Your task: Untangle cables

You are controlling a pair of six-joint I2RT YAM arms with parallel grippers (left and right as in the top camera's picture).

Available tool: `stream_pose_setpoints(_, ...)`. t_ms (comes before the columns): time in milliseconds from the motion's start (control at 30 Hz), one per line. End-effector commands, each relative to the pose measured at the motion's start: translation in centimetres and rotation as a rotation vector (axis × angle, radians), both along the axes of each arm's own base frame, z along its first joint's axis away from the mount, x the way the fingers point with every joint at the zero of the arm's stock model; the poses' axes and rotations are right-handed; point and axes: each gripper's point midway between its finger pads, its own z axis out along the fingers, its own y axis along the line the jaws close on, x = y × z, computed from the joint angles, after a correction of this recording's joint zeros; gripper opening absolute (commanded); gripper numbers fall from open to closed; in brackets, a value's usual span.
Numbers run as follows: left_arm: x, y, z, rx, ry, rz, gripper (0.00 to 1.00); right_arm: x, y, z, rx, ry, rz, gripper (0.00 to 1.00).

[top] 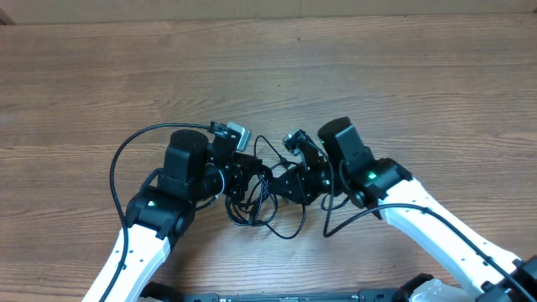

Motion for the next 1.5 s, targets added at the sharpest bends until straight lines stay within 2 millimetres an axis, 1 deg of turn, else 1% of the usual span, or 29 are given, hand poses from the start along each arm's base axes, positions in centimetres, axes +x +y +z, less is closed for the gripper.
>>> stream_pose_setpoints(0,0.0,-0.2,0.4,-0.03,0.018,0.004,0.04,1.6,-0.6,-0.9,-0.07,0.007,-0.115,0.04)
stream_pose_setpoints(100,0.4,0.3,0.1,-0.012,0.017,0.039,0.04,2.3,-1.2,-1.1,-0.1,-0.018,-0.152,0.04)
stream_pose_setpoints(167,1.0,1.1,-0.3,0.013,0.03,0.11,0.04,4.1,-3.1,-1.8,-0.174,-0.019,-0.303,0.04)
stream_pose_setpoints(233,1.6,2.6,-1.0,0.049,0.056,0.217,0.04,5.7,-6.1,-2.6,-0.263,0.001,-0.503,0.04)
stream_pose_setpoints(300,2.2,4.3,-1.8,0.083,0.09,0.344,0.04,6.8,-10.4,-3.6,-0.368,0.041,-0.751,0.04)
stream_pose_setpoints(367,2.4,6.0,-2.5,0.116,0.118,0.46,0.04,7.0,-14.9,-4.4,-0.463,0.089,-0.982,0.04)
stream_pose_setpoints(400,2.5,6.7,-2.8,0.128,0.13,0.506,0.04,6.7,-17.3,-4.8,-0.513,0.122,-1.094,0.04)
stream_pose_setpoints(467,2.5,7.3,-3.0,0.129,0.151,0.562,0.04,6.0,-19.9,-5.3,-0.558,0.185,-1.209,0.04)
stream_pose_setpoints(533,2.5,7.3,-3.0,0.113,0.163,0.575,0.05,5.6,-21.1,-5.5,-0.563,0.232,-1.248,0.04)
stream_pose_setpoints(567,2.5,7.2,-3.0,0.103,0.168,0.584,0.06,5.6,-21.2,-5.6,-0.555,0.245,-1.243,0.04)
stream_pose_setpoints(633,2.7,7.1,-2.8,0.077,0.174,0.6,0.04,5.7,-20.6,-5.7,-0.533,0.261,-1.173,0.06)
stream_pose_setpoints(667,2.7,6.9,-2.7,0.067,0.173,0.587,0.04,5.9,-19.9,-5.6,-0.52,0.248,-1.112,0.11)
stream_pose_setpoints(700,2.7,6.0,-2.3,0.058,0.157,0.526,0.04,6.5,-18.5,-5.2,-0.483,0.2,-0.98,0.31)
stream_pose_setpoints(733,2.6,5.3,-2.1,0.06,0.134,0.462,0.04,6.9,-17.9,-5.0,-0.466,0.173,-0.929,0.46)
stream_pose_setpoints(800,2.2,3.9,-1.5,0.067,0.082,0.33,0.04,7.5,-17.1,-4.4,-0.437,0.131,-0.87,0.6)
stream_pose_setpoints(867,1.8,2.8,-1.1,0.061,0.05,0.228,0.04,8.0,-16.0,-3.5,-0.39,0.103,-0.808,0.62)
stream_pose_setpoints(900,1.6,2.5,-1.0,0.056,0.041,0.198,0.04,8.2,-15.1,-3.1,-0.353,0.092,-0.756,0.62)
stream_pose_setpoints(933,1.5,2.3,-0.9,0.053,0.035,0.18,0.04,8.2,-13.9,-2.6,-0.309,0.082,-0.695,0.62)
stream_pose_setpoints(967,1.5,2.2,-0.8,0.055,0.028,0.173,0.04,8.0,-12.4,-2.0,-0.251,0.068,-0.604,0.61)
stream_pose_setpoints(1033,1.6,2.2,-0.7,0.065,0.01,0.159,0.04,7.3,-9.8,-0.8,-0.149,0.035,-0.435,0.61)
stream_pose_setpoints(1067,1.6,2.2,-0.7,0.074,-0.001,0.149,0.04,6.9,-8.9,-0.2,-0.107,0.018,-0.369,0.61)
stream_pose_setpoints(1133,1.6,2.2,-0.7,0.094,-0.028,0.125,0.04,6.5,-7.8,0.6,-0.052,-0.009,-0.287,0.61)
stream_pose_setpoints(1200,1.8,2.1,-0.5,0.108,-0.054,0.108,0.04,6.1,-7.2,1.1,-0.018,-0.019,-0.239,0.61)
stream_pose_setpoints(1300,2.1,2.1,-0.4,0.102,-0.064,0.116,0.05,5.2,-6.2,1.8,0.048,0.007,-0.183,0.61)
stream_pose_setpoints(1400,2.7,2.0,-0.6,0.065,-0.025,0.169,0.04,3.7,-4.8,2.9,0.124,0.004,-0.076,0.59)
stream_pose_setpoints(1467,3.1,1.9,-0.9,0.017,0.031,0.221,0.04,2.9,-3.9,3.2,0.146,0.002,-0.027,0.57)
